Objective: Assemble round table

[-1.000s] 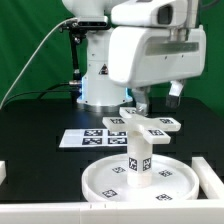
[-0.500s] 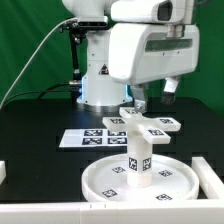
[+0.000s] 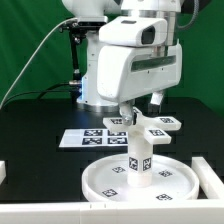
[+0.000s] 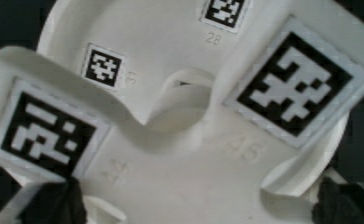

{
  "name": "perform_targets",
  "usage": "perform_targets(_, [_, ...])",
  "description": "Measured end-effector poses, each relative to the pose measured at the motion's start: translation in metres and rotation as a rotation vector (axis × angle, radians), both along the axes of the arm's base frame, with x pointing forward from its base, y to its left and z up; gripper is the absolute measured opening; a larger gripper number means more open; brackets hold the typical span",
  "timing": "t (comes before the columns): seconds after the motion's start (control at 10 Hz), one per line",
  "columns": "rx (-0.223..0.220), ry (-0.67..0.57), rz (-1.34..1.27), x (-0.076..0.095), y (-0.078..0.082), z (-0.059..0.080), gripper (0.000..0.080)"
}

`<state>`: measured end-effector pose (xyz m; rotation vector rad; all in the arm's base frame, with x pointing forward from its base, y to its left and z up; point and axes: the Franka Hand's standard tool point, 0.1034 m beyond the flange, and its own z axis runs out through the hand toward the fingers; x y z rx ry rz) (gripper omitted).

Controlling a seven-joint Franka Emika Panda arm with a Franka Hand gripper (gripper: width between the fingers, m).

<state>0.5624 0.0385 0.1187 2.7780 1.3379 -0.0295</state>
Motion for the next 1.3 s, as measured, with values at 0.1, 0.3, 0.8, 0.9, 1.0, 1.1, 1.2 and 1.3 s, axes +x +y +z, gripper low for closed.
perform_targets(0.1, [-0.001,0.002,-0.002,0.000,-0.002,-0.002,0.0649])
perform_targets(0.3, [-0.003,-0.005,-0.007,0.002,-0.007,-0.004,0.0649])
perform_targets(0.8, [-0.014,-0.050,0.052,0.007,0.008,-0.004,0.0649])
perform_targets(0.9, [-0.014,-0.049,0.050,0.007,0.007,-0.004,0.0649])
perform_targets(1.0, [-0.013,-0.047,0.038,0.007,0.005,-0.005,0.0649])
perform_targets(1.1, [-0.013,-0.044,-0.004,0.006,0.003,-0.006,0.0649])
perform_targets(1.2, [-0.013,-0.036,-0.054,0.003,0.004,-0.007,0.0649])
perform_targets(1.3, [-0.012,-0.036,-0.097,0.002,0.007,-0.008,0.0649])
